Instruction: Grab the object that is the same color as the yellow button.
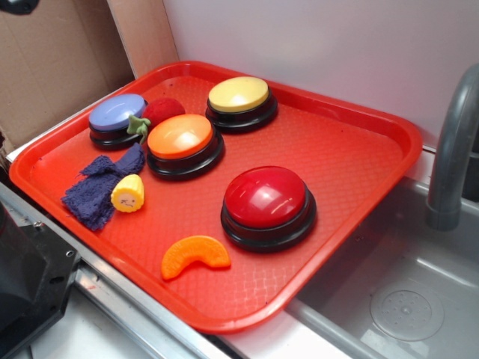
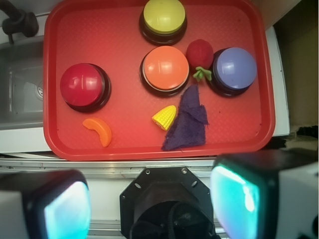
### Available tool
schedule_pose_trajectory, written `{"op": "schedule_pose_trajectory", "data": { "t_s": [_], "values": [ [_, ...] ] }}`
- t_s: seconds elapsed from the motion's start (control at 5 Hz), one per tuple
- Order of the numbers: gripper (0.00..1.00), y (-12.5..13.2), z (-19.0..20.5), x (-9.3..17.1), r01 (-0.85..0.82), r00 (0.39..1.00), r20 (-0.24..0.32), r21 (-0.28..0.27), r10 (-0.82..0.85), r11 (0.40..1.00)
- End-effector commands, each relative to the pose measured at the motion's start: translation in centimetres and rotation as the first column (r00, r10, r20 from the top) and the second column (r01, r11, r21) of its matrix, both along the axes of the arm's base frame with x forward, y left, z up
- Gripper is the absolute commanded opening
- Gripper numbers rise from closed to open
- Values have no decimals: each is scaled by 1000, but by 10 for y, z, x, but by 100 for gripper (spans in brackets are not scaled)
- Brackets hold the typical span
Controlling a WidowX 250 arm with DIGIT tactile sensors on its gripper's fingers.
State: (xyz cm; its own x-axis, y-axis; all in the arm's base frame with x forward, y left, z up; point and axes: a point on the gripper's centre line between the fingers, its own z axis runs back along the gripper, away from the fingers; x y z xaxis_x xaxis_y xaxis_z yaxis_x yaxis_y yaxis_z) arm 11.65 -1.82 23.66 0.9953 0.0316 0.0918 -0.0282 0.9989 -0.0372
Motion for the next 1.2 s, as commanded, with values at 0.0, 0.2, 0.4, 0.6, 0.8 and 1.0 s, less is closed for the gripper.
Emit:
{"op": "schedule_pose_trajectory", "data": {
  "t_s": [0.0,0.2,0.4,0.6,0.8,1.0],
  "values": [
    [100,0,0,0,0,1000,0,0,0,1000],
    [100,7,-16,7,-27,999,17,12,27,1000],
    [100,15,-37,17,-53,998,19,7,53,999],
    [100,27,-67,28,-116,993,-8,-43,116,992],
    [100,38,-95,38,-193,981,-12,-22,192,981],
    [100,45,-114,45,-231,973,15,-8,231,973]
  ]
}}
